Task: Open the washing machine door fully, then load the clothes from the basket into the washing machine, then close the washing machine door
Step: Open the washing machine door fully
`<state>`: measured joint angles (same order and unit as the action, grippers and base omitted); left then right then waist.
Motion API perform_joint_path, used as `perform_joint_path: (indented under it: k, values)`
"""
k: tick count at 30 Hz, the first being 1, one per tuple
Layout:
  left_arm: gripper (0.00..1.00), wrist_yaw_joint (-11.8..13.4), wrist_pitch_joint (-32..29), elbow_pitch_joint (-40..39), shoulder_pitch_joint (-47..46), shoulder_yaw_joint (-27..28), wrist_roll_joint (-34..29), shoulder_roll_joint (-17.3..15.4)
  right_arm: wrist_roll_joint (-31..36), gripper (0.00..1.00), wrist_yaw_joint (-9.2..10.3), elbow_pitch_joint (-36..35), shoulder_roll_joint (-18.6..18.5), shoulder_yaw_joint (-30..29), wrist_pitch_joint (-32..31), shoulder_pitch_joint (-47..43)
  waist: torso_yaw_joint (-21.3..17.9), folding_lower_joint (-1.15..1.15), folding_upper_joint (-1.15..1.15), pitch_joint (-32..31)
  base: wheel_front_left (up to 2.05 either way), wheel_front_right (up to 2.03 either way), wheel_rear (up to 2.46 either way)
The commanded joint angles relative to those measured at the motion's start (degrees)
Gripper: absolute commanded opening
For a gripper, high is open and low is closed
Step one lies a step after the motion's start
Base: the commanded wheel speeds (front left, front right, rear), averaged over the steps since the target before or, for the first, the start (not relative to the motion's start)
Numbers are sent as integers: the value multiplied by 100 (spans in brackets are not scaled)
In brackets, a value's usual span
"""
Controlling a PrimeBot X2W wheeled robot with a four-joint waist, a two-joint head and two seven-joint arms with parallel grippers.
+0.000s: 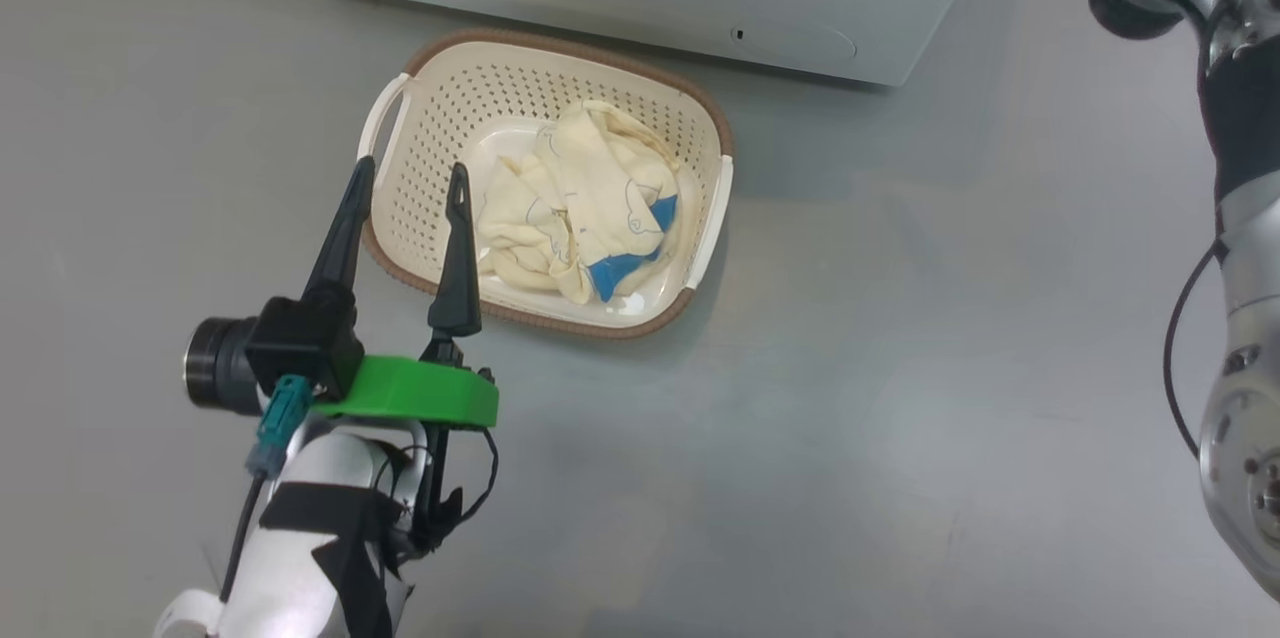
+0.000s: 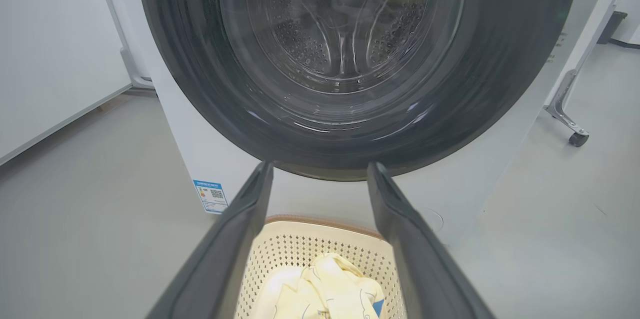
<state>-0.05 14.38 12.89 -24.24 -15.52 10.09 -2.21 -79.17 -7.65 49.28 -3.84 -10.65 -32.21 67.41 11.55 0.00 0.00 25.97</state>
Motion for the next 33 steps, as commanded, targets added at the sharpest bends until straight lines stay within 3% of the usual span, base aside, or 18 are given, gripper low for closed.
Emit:
perform_joint_path:
  k: [1,19,33]
  values:
    - [100,-26,62,-205,-129,149,-12,-79,36,0,16,-147,58,90,15,313,54,0,0,46,0,0,0]
    - [100,61,62,-281,-270,-146,168,-67,429,0,16,1034,49,372,368,1602,432,0,0,345,0,0,0]
    - [100,136,62,-275,-336,-177,218,-67,662,0,16,1298,49,743,-72,1770,429,0,0,422,0,0,0]
